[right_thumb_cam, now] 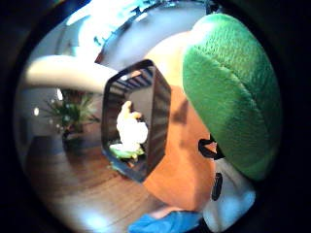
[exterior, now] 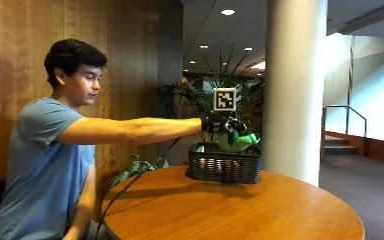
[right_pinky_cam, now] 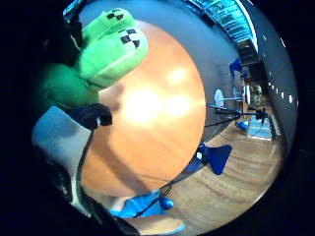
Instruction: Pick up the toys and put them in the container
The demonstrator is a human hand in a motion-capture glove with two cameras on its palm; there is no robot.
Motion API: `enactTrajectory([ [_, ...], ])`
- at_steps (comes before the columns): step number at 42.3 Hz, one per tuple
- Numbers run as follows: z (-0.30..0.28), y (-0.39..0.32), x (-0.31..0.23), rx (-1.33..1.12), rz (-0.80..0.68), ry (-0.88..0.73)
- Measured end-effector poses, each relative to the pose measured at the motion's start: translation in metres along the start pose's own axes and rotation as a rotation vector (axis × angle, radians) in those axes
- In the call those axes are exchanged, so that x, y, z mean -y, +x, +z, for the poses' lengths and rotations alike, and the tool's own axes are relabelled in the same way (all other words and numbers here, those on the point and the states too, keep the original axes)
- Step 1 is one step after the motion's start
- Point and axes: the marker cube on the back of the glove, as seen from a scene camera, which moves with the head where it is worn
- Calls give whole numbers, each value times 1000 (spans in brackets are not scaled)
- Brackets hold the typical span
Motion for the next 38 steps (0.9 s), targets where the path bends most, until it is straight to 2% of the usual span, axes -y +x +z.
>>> enactTrajectory([
  [3, -25, -14, -2, 2, 37, 37],
  [7, -56, -42, -8, 26, -12, 87],
  [12, -84, -82, -9, 49, 69, 117],
  [16, -97, -114, -15, 74, -27, 129],
  [20, -97, -138, -19, 61, -101, 119],
  [23, -93, -159, -17, 63, -68, 111],
  [28, -80, -145, -28, 87, -215, 100],
  [34, -66, -153, -34, 174, -211, 76],
  [38, -56, -168, -35, 185, -190, 3],
])
